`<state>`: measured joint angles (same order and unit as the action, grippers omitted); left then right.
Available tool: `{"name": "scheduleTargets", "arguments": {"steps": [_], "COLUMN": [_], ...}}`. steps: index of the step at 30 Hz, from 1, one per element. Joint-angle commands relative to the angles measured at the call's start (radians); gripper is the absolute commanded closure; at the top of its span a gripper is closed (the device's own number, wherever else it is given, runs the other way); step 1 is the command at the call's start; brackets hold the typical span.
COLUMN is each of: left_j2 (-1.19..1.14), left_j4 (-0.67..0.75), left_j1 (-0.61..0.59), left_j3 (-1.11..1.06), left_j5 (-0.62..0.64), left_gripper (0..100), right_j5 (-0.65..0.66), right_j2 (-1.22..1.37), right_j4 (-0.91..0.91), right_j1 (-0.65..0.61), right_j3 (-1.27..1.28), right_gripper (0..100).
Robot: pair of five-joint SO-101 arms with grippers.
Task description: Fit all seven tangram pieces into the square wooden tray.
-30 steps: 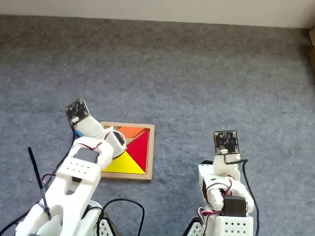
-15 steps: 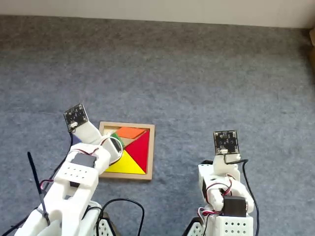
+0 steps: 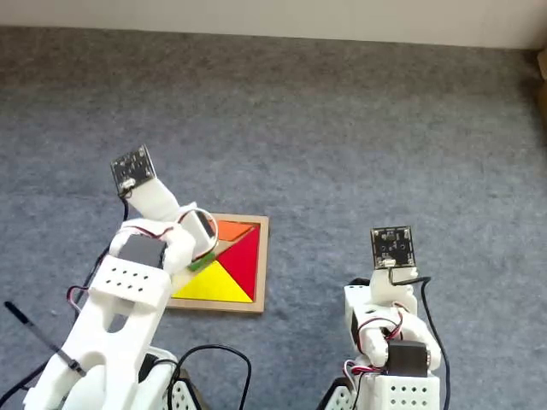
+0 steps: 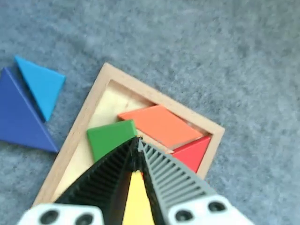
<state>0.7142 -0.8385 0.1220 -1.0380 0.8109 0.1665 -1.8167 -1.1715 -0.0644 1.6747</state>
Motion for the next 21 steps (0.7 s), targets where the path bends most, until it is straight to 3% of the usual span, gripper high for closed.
{"name": "scheduleTargets", "arguments": {"steps": [1,5,8,21], "left_j2": [0.002,0.002,0.002,0.012], "left_j4": [0.189,0.361,0.411,0.370], "left_j1": [0.015,0.015,0.016,0.028], "left_j3": [-0.050,-0.197,-0.259,-0.341], "left_j5": [-0.003,-0.009,-0.011,-0.109], "left_gripper": [99,99,99,99], "right_j5": [-0.011,-0.011,-0.011,-0.011], "right_j2": [-0.010,-0.010,-0.010,-0.010], "right_j4": [0.021,0.021,0.021,0.021], "right_j1": [0.013,0.013,0.013,0.013], "right_j3": [0.094,0.094,0.094,0.094], "right_gripper": [99.4,99.4,99.4,99.4]}}
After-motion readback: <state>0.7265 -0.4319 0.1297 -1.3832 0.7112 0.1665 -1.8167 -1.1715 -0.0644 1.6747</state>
